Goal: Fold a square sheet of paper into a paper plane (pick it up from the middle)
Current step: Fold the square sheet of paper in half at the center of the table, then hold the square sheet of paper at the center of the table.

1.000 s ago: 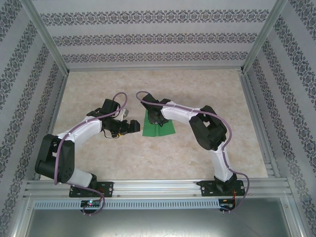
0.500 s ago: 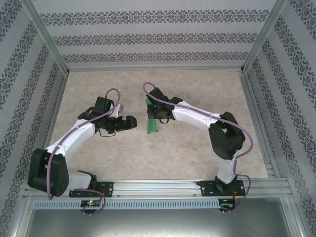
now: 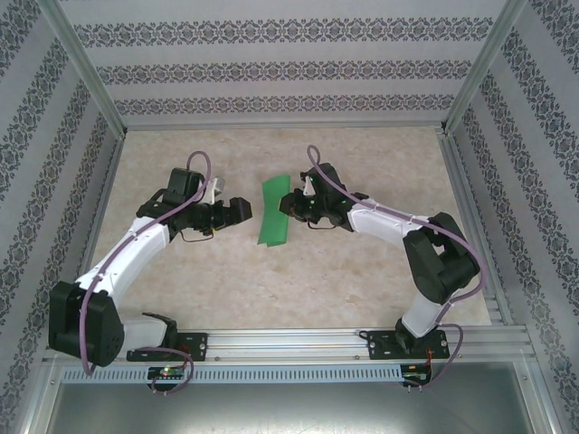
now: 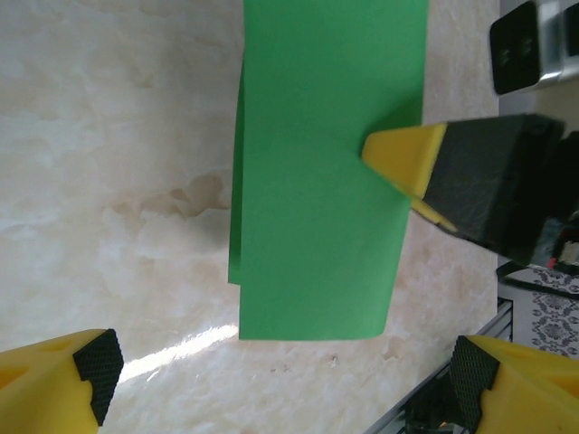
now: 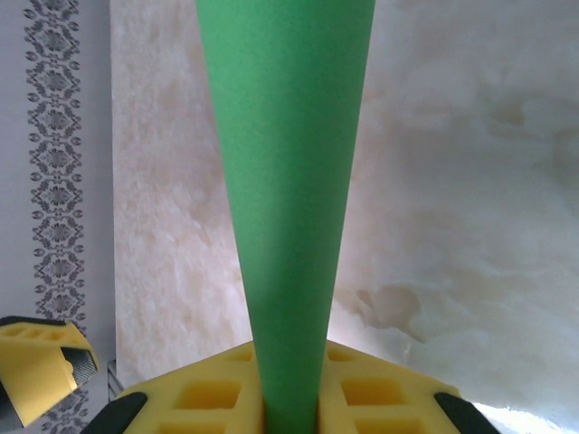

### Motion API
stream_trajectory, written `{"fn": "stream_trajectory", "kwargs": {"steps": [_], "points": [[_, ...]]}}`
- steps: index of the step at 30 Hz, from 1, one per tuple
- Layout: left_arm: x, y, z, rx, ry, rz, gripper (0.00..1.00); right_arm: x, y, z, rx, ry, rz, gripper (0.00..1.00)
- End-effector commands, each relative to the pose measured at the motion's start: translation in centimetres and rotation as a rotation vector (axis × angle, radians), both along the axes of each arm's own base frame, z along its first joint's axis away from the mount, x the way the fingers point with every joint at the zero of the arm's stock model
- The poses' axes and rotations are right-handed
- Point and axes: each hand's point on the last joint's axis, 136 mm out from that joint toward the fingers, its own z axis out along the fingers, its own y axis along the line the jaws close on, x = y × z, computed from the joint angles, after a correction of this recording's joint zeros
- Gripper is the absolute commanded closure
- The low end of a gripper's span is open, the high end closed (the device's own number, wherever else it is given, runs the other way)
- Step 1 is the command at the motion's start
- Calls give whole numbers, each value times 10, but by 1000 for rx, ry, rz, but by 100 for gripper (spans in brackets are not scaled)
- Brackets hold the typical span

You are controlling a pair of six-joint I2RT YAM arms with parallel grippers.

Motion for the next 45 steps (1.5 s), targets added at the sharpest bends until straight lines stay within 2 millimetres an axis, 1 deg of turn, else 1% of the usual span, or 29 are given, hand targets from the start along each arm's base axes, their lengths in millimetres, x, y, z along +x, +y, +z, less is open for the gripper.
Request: {"fn": "stream_trajectory", "kwargs": {"steps": [1, 6, 10, 13, 18, 22, 28, 33, 35, 41, 45], "points": [[9, -19, -3, -52, 5, -20, 7, -4, -1, -14, 67, 35, 27, 82], [18, -39, -23, -42, 40, -51, 11, -9, -16, -45, 54, 86, 22, 82], [26, -55, -41, -33, 69, -66, 16, -10, -27, -63, 47, 114, 10, 81], [31, -63, -52, -21, 79, -69, 16, -10, -36, -73, 27, 124, 0, 80], [37, -75, -63, -8, 88, -85, 18, -11, -46, -82, -18, 134, -5, 79], [41, -84, -68, -8, 98, -98, 23, -11, -49, -87, -41, 141, -9, 78], [45, -90, -79, 8, 115, -100, 30, -9, -55, -89, -74, 143, -30, 76], [44, -95, -86, 28, 119, -107, 34, -7, -60, -88, -85, 137, -67, 70], [43, -96, -90, 33, 126, -108, 35, -5, -62, -88, -73, 140, -89, 68], [45, -98, -94, 38, 125, -103, 36, -2, -67, -90, -66, 153, -144, 67], [45, -101, -95, 30, 126, -110, 38, -1, -69, -87, -76, 151, -167, 67]]}}
